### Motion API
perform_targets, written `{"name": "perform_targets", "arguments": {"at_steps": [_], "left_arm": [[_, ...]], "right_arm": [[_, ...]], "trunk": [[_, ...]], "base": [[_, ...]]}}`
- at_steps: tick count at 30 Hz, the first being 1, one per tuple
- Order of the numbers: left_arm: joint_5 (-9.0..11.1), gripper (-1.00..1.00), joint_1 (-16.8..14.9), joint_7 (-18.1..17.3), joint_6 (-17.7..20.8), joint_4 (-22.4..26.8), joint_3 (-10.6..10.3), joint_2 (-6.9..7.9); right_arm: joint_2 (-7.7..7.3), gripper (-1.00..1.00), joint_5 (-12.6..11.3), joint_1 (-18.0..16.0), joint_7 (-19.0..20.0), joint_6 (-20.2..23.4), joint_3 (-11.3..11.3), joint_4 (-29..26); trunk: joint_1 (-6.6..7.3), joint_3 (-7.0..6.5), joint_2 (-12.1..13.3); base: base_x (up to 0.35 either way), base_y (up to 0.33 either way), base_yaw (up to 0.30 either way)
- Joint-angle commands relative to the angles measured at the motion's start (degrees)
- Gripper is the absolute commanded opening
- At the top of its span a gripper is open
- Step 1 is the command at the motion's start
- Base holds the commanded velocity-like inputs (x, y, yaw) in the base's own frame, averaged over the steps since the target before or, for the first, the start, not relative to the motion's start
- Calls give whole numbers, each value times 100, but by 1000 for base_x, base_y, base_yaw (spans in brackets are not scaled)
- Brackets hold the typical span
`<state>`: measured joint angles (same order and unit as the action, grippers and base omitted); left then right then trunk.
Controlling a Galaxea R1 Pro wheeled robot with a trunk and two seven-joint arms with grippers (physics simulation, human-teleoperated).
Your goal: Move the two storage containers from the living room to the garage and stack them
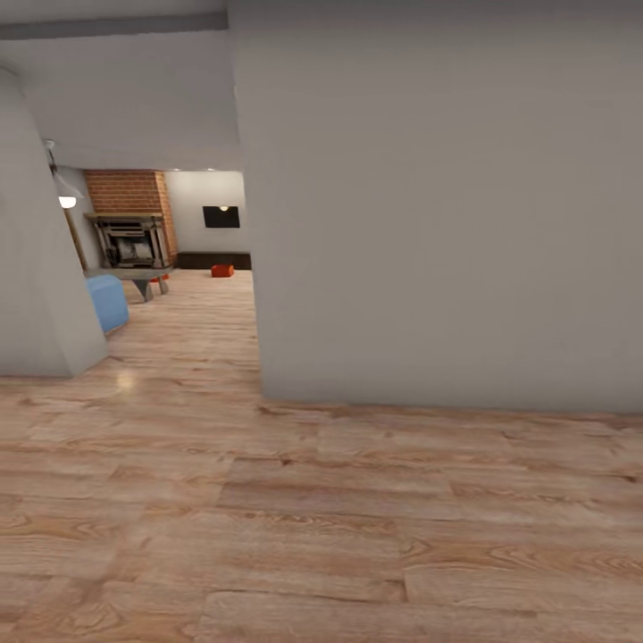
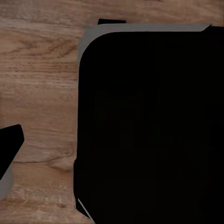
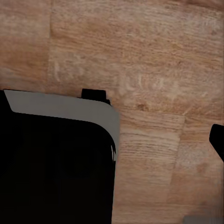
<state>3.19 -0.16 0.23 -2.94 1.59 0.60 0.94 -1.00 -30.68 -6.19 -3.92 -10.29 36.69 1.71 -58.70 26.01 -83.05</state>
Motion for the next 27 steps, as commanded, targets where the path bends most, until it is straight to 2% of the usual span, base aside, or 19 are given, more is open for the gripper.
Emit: {"name": "perform_targets", "arguments": {"at_steps": [1, 24, 27], "left_arm": [[33, 100, -2, 1, -14, 0, 2, -1], [31, 100, -2, -1, -13, -1, 2, -2], [33, 100, -2, 0, -13, 0, 2, -4]], "right_arm": [[3, 100, -44, -5, -1, -26, 48, 13], [3, 100, -44, -5, 0, -26, 48, 13], [3, 100, -57, -5, -2, -26, 48, 13]], "trunk": [[-3, 5, -2], [-3, 5, -2], [-3, 5, -2]], "base": [[322, 0, 269], [322, 0, 270], [322, 0, 140]]}}
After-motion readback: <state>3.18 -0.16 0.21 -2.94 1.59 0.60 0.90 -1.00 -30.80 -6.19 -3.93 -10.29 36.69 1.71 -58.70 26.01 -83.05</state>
